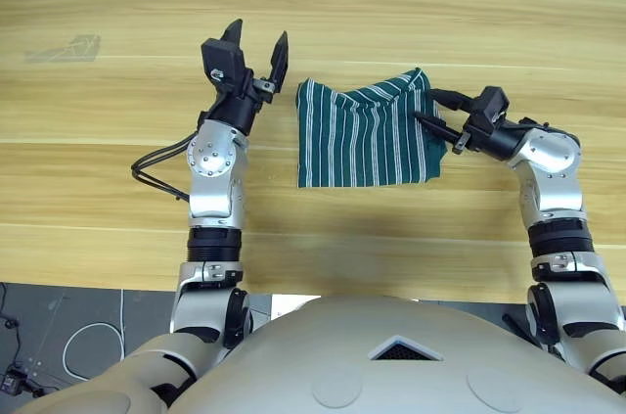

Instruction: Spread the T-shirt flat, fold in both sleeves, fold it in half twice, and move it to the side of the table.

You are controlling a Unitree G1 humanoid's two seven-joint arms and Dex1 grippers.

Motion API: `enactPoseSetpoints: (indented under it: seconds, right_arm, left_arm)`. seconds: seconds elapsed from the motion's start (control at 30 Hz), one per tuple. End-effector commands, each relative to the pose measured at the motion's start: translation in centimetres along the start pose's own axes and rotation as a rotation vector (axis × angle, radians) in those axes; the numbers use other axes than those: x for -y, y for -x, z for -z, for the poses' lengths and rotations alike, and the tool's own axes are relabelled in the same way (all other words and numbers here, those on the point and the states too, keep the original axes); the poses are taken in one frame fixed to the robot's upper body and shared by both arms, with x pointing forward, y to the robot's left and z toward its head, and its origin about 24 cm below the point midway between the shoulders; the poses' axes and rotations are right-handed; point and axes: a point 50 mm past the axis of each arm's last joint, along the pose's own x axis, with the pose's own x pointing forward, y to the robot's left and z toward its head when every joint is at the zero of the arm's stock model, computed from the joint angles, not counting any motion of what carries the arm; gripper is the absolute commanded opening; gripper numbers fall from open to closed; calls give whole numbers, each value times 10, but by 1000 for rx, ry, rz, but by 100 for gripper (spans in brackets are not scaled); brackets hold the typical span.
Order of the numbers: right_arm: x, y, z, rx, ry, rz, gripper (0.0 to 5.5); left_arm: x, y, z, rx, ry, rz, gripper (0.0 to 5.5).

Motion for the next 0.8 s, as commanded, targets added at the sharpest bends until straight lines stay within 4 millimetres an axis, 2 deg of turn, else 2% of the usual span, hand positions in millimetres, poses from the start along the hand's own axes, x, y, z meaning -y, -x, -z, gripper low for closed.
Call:
enactPoseSetpoints:
  seconds: [0.03, 0.23, 0.4, 0.57, 0.8]
  right_arm:
    - [9, -12, -4, 2, -17, 54, 104]
    - [11, -17, 9, -61, -55, 94, 5]
    - [8, -19, 14, -82, -66, 85, 5]
    - [8, -12, 23, -114, -79, 96, 5]
    - [4, -14, 21, -87, -77, 57, 5]
  left_arm:
    - [3, -1, 4, -14, 1, 1, 364]
    - [7, 0, 5, -12, 4, 6, 364]
    - [9, 0, 6, -11, 14, 4, 364]
    - [9, 1, 7, -14, 24, -2, 364]
    - [9, 1, 9, -18, 30, -3, 364]
